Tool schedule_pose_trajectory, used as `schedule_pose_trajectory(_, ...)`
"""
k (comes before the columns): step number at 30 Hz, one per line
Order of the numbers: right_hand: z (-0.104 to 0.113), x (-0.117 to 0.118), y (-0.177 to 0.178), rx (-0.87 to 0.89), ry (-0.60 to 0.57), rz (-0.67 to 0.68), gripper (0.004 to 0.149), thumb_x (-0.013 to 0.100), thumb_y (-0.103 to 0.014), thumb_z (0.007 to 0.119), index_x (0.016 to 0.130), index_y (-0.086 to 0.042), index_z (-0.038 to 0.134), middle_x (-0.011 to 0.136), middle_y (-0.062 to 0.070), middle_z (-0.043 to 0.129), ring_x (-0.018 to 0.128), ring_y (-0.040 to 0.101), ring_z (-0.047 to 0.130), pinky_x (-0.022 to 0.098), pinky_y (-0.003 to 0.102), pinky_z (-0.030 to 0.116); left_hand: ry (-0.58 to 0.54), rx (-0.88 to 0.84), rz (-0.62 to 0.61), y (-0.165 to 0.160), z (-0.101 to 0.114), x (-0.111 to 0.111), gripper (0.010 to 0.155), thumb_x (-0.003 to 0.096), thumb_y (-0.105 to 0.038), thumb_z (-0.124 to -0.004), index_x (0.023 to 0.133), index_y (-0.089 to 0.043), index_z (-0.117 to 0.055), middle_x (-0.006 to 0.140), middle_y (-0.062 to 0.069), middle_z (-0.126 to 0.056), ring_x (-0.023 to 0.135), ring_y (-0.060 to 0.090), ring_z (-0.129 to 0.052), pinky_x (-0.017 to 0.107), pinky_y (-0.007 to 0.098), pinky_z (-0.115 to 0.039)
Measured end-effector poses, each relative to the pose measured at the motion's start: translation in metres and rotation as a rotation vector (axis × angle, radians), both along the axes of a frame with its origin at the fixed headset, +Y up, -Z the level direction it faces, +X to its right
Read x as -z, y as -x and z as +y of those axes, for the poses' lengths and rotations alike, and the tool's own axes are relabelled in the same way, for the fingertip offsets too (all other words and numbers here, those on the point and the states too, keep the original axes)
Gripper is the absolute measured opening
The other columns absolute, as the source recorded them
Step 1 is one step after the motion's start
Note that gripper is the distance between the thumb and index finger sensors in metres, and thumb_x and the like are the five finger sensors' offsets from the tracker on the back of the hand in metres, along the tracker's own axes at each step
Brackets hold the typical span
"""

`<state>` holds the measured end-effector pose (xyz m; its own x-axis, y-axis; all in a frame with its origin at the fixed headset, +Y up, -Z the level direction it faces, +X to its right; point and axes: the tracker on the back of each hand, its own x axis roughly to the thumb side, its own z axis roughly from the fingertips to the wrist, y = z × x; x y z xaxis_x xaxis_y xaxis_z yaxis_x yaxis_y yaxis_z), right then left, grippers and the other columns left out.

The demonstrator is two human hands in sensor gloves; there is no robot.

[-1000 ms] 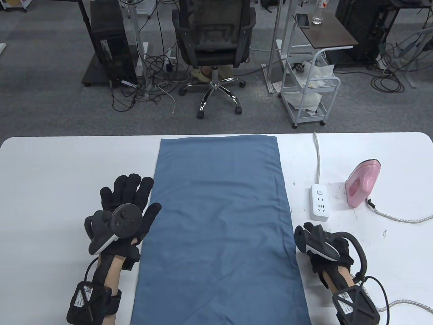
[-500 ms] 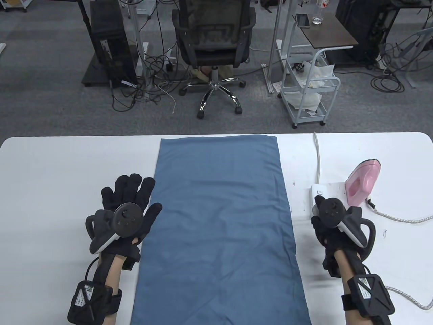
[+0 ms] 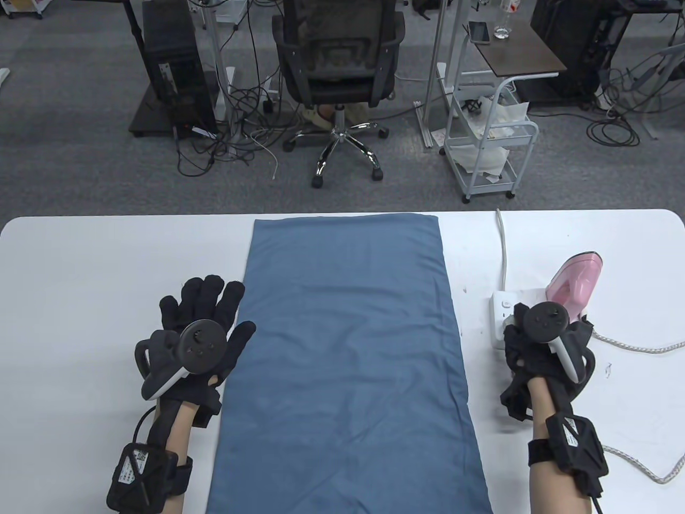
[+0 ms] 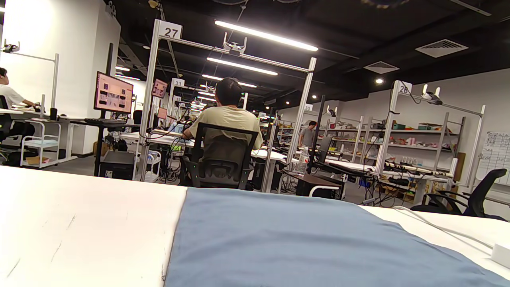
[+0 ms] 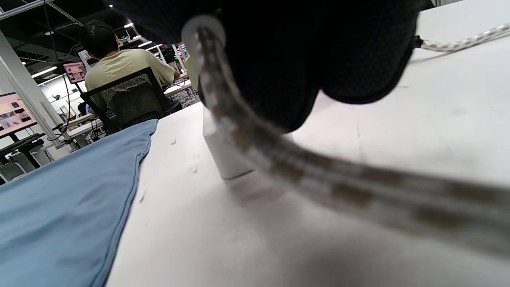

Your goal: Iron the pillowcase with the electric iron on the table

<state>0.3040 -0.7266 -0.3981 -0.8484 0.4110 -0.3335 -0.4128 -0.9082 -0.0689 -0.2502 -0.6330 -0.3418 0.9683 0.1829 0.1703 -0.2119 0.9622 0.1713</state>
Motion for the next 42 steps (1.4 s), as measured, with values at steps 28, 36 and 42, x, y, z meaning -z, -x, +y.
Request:
schedule_pose_trajectory(28, -0.015, 0.020, 0.007, -0.083, 0.162, -0.013, 0.057, 0.056, -0.037, 0.057, 0.109, -0.022, 0.045, 0.063, 0.004, 0.096, 0.055, 0.029, 0.096, 0.053, 0.054, 0.080, 0.032, 0.028, -0.016, -0.008, -0.006, 0.002, 0.072, 0.0502, -0.063, -0.055, 0.113, -0.038, -0.031, 0.124, 0.005, -0.027, 0.116, 0.039, -0.024, 0.079, 0.072, -0.026)
schedule_pose_trajectory(36, -0.001, 0.021, 0.013, -0.314, 0.177, -0.002, 0.063, 0.054, -0.045, 0.061, 0.110, -0.028, 0.039, 0.080, 0.008, 0.082, 0.068, 0.033, 0.088, 0.060, 0.057, 0.073, 0.045, 0.030, -0.015, -0.008, -0.006, 0.004, 0.072, 0.0502, -0.063, -0.055, 0.113, -0.038, -0.030, 0.124, 0.005, -0.026, 0.116, 0.039, -0.023, 0.079, 0.072, -0.026)
schedule_pose_trajectory(42, 0.003, 0.037, 0.032, -0.384, 0.044, 0.081, 0.066, 0.053, -0.045, 0.065, 0.110, -0.020, 0.042, 0.110, 0.013, 0.057, 0.090, 0.043, 0.070, 0.068, 0.061, 0.063, 0.061, 0.017, -0.003, -0.003, -0.010, 0.008, 0.072, 0.0502, -0.063, -0.055, 0.113, -0.038, -0.030, 0.124, 0.005, -0.025, 0.116, 0.039, -0.023, 0.079, 0.072, -0.026)
